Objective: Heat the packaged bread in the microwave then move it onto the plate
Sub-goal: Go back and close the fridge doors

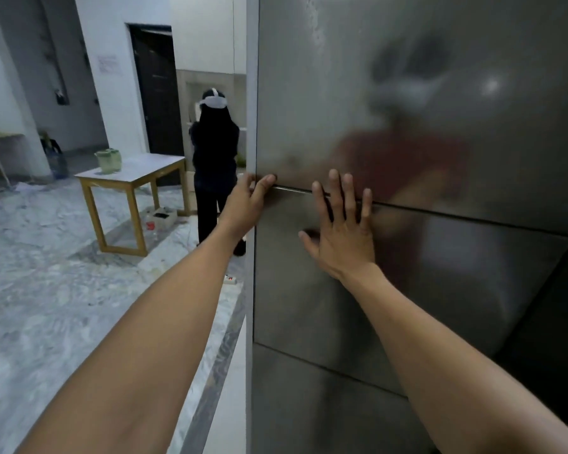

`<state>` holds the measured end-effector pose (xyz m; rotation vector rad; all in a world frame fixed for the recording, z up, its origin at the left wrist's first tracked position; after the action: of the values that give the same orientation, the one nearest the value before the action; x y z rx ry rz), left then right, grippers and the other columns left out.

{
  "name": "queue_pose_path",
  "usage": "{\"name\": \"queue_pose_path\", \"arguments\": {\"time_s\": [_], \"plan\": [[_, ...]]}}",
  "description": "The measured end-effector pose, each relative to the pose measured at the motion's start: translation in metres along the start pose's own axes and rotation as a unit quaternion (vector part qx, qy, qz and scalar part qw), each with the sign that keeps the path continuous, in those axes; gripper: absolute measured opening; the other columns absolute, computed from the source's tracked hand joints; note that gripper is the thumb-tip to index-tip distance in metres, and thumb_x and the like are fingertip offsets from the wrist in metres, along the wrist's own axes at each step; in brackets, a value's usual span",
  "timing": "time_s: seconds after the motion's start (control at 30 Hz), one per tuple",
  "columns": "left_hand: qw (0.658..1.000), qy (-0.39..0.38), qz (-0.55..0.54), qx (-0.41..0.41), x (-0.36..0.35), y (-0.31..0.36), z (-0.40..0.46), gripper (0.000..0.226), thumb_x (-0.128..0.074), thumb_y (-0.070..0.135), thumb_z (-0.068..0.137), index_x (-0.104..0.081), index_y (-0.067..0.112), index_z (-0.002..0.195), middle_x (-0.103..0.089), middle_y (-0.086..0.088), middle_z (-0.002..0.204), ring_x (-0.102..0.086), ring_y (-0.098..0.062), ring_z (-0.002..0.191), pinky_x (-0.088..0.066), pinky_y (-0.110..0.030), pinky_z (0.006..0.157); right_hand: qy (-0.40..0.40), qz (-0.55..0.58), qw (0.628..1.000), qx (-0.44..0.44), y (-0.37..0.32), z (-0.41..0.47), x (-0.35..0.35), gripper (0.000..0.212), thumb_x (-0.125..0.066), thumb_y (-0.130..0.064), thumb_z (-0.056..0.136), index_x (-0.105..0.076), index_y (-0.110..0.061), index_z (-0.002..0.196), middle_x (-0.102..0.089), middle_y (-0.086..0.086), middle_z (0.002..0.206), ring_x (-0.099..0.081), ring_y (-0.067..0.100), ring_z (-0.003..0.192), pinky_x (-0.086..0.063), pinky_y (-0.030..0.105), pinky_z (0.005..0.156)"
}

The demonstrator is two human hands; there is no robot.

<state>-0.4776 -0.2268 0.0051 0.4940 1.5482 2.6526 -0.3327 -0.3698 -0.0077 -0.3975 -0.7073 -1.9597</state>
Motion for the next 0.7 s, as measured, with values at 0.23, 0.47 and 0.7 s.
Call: {"name": "queue_pose_path", "arguments": {"time_s": [0.23, 0.47, 0.7], "plan": [[0.988, -0.050, -0.127, 0.071, -0.052, -0.019, 0.061, 0.037, -0.054, 0.046, 0.098, -0.059, 0.014, 0.116, -0.067, -0.005, 0.108, -0.065, -0.015, 0.100, -0.053, -0.035, 0.094, -0.013, -0.008, 0.999, -0.031, 0.014, 0.032, -0.042, 0.098, -0.055, -0.054, 0.090, -0.003, -0.014, 0.161, 0.013, 0.015, 0.166, 0.012, 0.033, 0.153, 0.007, 0.055, 0.121], [0.984, -0.031, -0.153, 0.084, -0.115, -0.026, 0.118, 0.059, -0.039, 0.063, 0.097, -0.053, 0.012, 0.122, -0.065, -0.005, 0.113, -0.063, -0.013, 0.102, -0.051, -0.028, 0.081, -0.031, -0.051, 0.996, -0.067, 0.036, 0.054, -0.089, 0.091, -0.050, -0.048, 0.094, 0.002, -0.014, 0.161, 0.020, 0.015, 0.165, 0.021, 0.033, 0.151, 0.021, 0.055, 0.117], [0.976, -0.092, -0.186, 0.072, -0.172, -0.034, 0.167, 0.065, -0.045, 0.068, 0.091, -0.057, 0.013, 0.123, -0.067, -0.007, 0.119, -0.064, -0.019, 0.112, -0.049, -0.041, 0.102, -0.076, -0.121, 0.984, -0.106, 0.064, 0.070, -0.130, 0.088, -0.039, -0.047, 0.100, 0.017, -0.010, 0.157, 0.035, 0.019, 0.158, 0.036, 0.038, 0.143, 0.032, 0.057, 0.109]]}}
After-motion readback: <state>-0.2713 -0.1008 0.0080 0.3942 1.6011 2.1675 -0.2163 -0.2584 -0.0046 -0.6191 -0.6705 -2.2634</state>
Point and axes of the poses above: each hand's wrist, its own z-axis towards the middle knuckle, its own x-axis out of the back of the hand, y = z × x, the point moved 8 cm from there along z, towards the middle knuckle
